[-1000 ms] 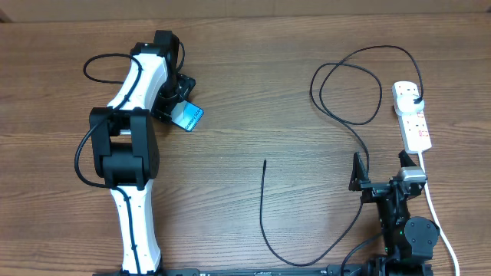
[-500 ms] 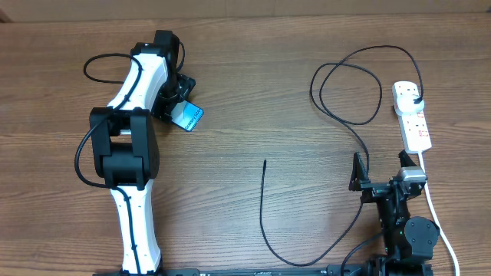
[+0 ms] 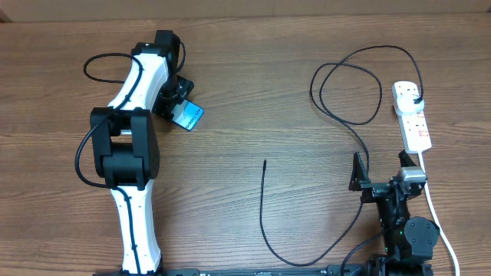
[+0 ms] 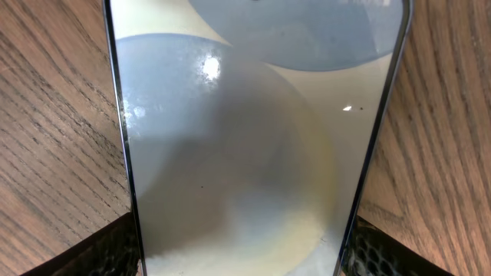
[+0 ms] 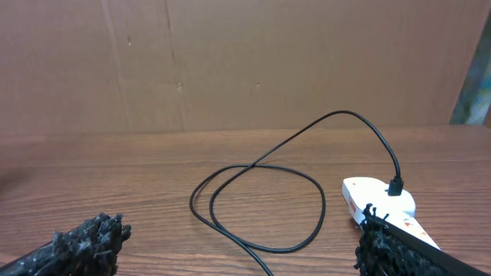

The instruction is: Plug charger to phone and switch on socket

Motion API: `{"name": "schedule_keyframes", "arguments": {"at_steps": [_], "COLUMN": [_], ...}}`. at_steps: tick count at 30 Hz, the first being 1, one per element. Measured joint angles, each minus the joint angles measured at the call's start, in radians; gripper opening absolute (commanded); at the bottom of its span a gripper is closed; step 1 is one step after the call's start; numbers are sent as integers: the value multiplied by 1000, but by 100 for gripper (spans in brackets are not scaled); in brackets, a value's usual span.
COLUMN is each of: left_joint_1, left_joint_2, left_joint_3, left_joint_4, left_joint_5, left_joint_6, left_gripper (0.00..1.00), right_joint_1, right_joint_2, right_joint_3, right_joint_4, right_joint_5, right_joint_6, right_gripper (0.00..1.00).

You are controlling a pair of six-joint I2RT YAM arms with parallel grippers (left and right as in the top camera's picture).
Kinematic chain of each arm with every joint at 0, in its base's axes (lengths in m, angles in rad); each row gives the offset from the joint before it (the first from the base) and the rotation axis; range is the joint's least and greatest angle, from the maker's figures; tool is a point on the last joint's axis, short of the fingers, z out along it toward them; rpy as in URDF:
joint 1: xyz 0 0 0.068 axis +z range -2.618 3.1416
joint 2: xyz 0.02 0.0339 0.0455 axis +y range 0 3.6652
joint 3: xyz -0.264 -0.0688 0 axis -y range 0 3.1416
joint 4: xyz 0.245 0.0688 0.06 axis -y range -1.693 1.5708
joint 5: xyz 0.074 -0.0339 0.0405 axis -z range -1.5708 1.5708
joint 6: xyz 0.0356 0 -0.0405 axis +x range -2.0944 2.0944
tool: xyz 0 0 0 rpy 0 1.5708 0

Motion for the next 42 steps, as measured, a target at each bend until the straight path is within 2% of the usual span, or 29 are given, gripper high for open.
{"name": "schedule_keyframes", "arguments": {"at_steps": [5, 15, 32, 42], "left_joint_1": [0, 0, 0, 0], "left_joint_2": [0, 0, 0, 59], "left_joint_3": [0, 0, 14, 230], "left_joint_4": [0, 0, -15, -164], "left_joint_5": [-1, -2, -2, 13], "left_joint_6": [0, 0, 28, 89], "left_gripper": [61, 4, 4, 4], "right_joint_1": [0, 0, 0, 0], "right_joint_2": [0, 0, 0, 0], "right_joint_3": [0, 0, 0, 0], "right_joint_4": [0, 0, 0, 0], "right_joint_5": [-1, 0, 0, 0], "right_joint_6": [0, 0, 0, 0], "right_gripper": [100, 100, 100, 100]}}
